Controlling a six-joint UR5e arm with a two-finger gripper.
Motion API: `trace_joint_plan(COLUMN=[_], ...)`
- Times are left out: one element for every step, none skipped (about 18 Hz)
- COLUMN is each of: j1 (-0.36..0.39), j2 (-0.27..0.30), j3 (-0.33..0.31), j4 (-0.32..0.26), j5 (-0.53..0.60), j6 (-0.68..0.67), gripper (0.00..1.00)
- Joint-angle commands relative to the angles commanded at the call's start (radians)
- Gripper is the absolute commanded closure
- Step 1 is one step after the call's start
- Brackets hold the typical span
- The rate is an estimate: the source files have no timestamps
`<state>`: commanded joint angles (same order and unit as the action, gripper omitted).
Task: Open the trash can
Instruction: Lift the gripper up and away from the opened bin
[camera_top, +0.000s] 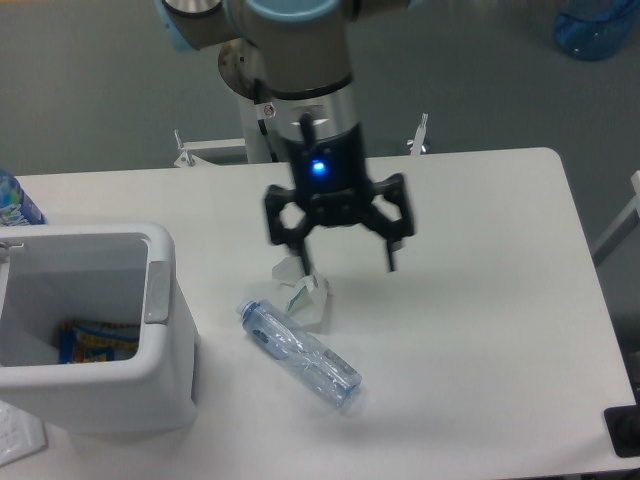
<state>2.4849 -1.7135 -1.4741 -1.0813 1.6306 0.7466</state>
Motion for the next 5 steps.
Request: trace_joint_plan(j1=[0.018, 0.041, 0.066, 0.081, 0.091], j2=[0.009, 0.015, 0.024, 0.026, 0.028], j3=[-0.008, -0.018, -0.028, -0.031, -0.034], j4=[-0.009, -0.011, -0.011, -0.011, -0.012], j5=[0.000, 0.000, -0.002, -0.003, -0.002], j6=[0.048, 0.088, 0.123, 0.155, 0.177], gripper=[0.00, 0.00, 0.00, 0.00, 0.00])
